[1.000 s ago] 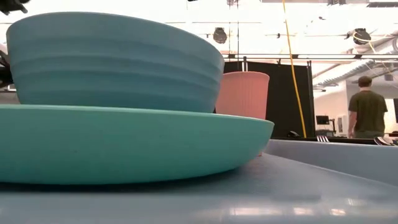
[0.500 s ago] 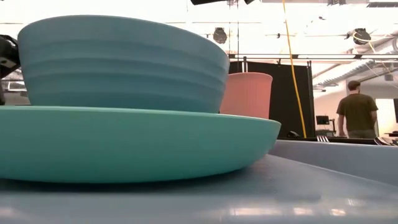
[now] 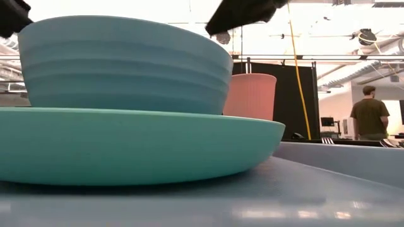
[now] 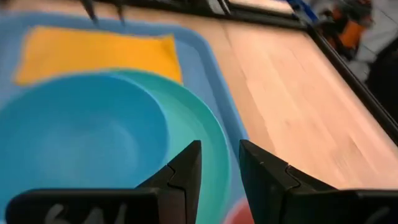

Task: Set up tray
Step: Adjust the green plate on the blue tray

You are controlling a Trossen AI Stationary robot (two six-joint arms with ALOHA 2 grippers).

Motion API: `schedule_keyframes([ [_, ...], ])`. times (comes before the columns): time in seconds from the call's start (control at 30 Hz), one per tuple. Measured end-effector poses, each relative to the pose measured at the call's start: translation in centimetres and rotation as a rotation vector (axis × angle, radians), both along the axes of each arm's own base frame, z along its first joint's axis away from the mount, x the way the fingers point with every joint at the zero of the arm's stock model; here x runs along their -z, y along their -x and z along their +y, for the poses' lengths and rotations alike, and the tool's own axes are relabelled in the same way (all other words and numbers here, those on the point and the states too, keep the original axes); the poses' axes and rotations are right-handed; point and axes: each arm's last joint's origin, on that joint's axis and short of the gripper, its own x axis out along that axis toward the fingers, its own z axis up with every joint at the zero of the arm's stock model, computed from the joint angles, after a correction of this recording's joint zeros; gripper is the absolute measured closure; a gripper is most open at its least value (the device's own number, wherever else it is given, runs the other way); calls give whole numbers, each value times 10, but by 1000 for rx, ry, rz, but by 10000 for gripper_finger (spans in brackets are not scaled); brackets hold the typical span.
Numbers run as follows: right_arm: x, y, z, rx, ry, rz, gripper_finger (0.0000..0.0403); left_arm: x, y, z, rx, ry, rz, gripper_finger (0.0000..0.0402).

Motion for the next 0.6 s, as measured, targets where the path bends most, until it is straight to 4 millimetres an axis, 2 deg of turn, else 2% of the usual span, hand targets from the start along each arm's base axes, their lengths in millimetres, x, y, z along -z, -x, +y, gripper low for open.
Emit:
schedule_keyframes([
  [0.23, 10, 11, -2, 51, -70, 117, 303, -8, 4, 1, -7, -13, -43, 282],
  [0.47, 13, 25, 26, -58, -254, 174, 303, -8, 2, 3, -13, -21, -45, 282],
  [0.6, 12, 32, 37, -64, -296, 167, 303, -8, 2, 3, -17, -21, -45, 282],
])
